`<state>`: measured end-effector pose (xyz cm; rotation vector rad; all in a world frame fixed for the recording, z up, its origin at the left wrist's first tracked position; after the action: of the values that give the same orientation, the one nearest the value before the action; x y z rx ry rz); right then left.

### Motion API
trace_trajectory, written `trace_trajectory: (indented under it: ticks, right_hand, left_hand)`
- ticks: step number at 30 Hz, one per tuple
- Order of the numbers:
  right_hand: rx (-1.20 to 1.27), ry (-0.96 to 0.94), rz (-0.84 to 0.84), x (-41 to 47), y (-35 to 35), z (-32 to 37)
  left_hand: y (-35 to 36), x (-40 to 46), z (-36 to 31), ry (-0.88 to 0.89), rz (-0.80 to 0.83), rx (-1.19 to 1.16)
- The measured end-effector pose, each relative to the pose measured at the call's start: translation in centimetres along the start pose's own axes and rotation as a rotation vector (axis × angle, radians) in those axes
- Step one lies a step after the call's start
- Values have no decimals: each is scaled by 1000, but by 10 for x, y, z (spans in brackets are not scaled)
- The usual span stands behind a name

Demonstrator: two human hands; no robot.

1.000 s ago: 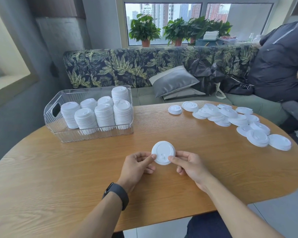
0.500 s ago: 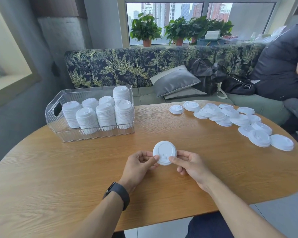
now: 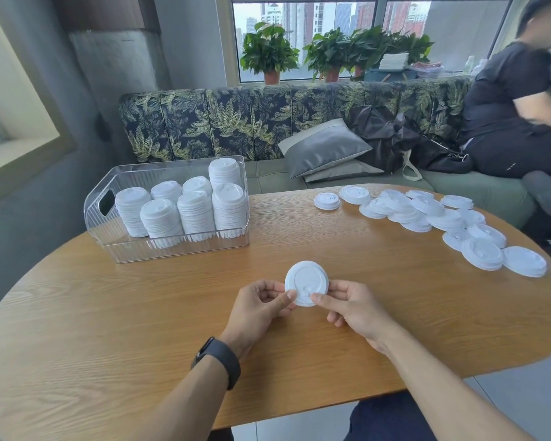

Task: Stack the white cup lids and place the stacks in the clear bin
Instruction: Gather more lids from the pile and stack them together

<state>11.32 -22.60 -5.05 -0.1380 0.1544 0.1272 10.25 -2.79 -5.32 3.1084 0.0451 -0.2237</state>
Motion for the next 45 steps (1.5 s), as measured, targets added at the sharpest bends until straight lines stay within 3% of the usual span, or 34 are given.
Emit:
trace_trajectory:
  ticks: [19,21,25,30,39,45]
  right_hand:
    - [102,-26,-99,14,-10,-2]
    - [157,-18,-114,19,-14,-2]
    - [252,13,-155,33,-21,-7]
    - [242,-3,-224,58,-27,-11]
    - [-37,-190,-561,111,-54,5]
    - [-402,-281,-587,165,-55,9]
  left_hand:
    - [12,20,-3,9,-10,124]
    - [15,26,-4,65,-7,165]
    - [30,38,-9,324,45,506]
    - [54,59,-14,477,57,675]
    - [51,125,-15,485,-98,665]
    - [45,179,-21,478,-200,620]
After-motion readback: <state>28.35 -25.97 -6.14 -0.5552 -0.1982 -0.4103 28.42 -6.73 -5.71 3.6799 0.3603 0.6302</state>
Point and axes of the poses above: each hand's wrist, its own x-axis towards the middle knuckle, its own y-axis out of the palm, z = x × y, the point moved 6 cm from there along x, towards the middle knuckle, and after that the axes turned 4 degrees about -z, right-handed, at the moved point
